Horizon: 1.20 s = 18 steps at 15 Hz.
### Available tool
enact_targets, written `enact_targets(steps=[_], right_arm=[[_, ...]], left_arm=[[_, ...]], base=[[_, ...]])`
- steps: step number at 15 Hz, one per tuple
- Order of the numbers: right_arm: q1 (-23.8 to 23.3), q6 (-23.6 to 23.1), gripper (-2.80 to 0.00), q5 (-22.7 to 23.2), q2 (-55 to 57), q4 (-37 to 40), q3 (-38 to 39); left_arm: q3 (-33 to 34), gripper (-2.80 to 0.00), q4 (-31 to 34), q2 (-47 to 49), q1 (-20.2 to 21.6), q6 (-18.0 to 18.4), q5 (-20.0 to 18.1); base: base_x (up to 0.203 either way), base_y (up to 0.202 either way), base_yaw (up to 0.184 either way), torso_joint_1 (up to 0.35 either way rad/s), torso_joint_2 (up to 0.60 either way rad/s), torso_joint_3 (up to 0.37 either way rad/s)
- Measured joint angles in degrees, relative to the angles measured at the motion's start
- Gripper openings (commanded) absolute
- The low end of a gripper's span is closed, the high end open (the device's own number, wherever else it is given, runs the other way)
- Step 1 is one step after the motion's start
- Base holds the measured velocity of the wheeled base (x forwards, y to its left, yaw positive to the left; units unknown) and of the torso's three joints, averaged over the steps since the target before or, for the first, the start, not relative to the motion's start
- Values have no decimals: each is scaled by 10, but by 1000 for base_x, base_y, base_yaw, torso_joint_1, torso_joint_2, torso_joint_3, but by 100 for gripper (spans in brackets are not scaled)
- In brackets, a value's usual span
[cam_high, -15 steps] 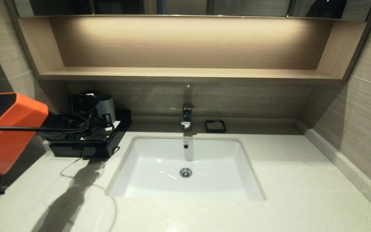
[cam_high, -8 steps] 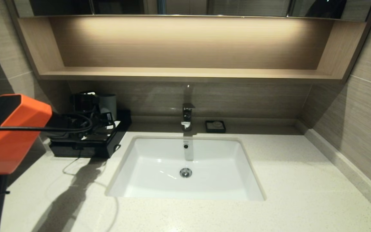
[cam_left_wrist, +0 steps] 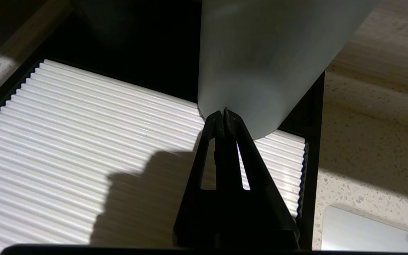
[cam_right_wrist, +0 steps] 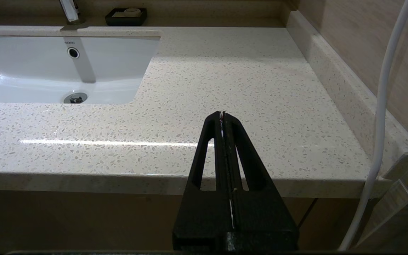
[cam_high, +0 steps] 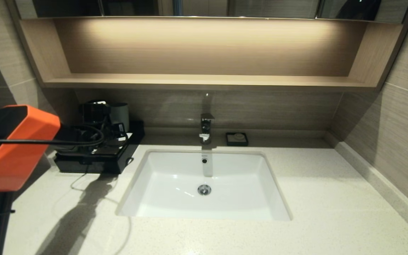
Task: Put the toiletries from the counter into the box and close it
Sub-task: Place the cup on the storage box
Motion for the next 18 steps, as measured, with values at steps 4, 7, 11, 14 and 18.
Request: enact_targets(steps=[4, 7, 11, 14, 18], right_arm=[[0, 0, -280, 0, 0, 0, 0], [0, 0, -280, 0, 0, 0, 0], [0, 0, -280, 0, 0, 0, 0], [0, 0, -280, 0, 0, 0, 0], [0, 0, -280, 0, 0, 0, 0]], left_arm=[[-1, -280, -7, 8, -1, 0, 0], [-6, -280, -13, 10, 0, -2, -2], [-17, -280, -13, 14, -1, -2, -3], [-21, -280, -14, 18, -1, -2, -3], [-22, -280, -16, 21, -1, -2, -3]], base=[[0, 0, 0, 0, 0, 0], [0, 0, 0, 0, 0, 0], [0, 0, 0, 0, 0, 0], [0, 0, 0, 0, 0, 0], [0, 0, 0, 0, 0, 0]])
